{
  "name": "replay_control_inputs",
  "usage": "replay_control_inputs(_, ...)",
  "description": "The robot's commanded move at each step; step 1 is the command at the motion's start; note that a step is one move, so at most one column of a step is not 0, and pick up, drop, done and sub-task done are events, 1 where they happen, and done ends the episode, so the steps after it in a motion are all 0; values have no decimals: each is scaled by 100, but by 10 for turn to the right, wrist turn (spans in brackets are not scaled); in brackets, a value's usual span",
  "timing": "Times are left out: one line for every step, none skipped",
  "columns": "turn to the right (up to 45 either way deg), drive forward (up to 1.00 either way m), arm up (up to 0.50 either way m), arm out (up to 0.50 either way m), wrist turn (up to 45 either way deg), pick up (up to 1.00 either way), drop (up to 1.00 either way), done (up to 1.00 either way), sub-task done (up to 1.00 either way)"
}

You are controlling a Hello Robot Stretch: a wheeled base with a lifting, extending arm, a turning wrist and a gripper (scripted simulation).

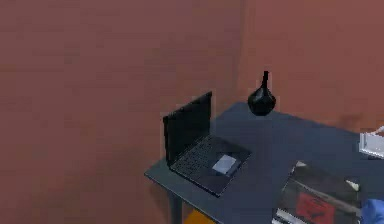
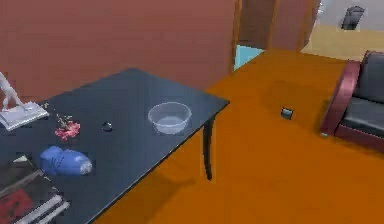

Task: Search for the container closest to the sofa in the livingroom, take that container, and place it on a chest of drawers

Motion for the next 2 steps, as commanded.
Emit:
replay_control_inputs(450, 0, 0, 0, 0, 0, 0, 0, 0)
replay_control_inputs(450, 0, 0, 0, 0, 0, 0, 0, 0)
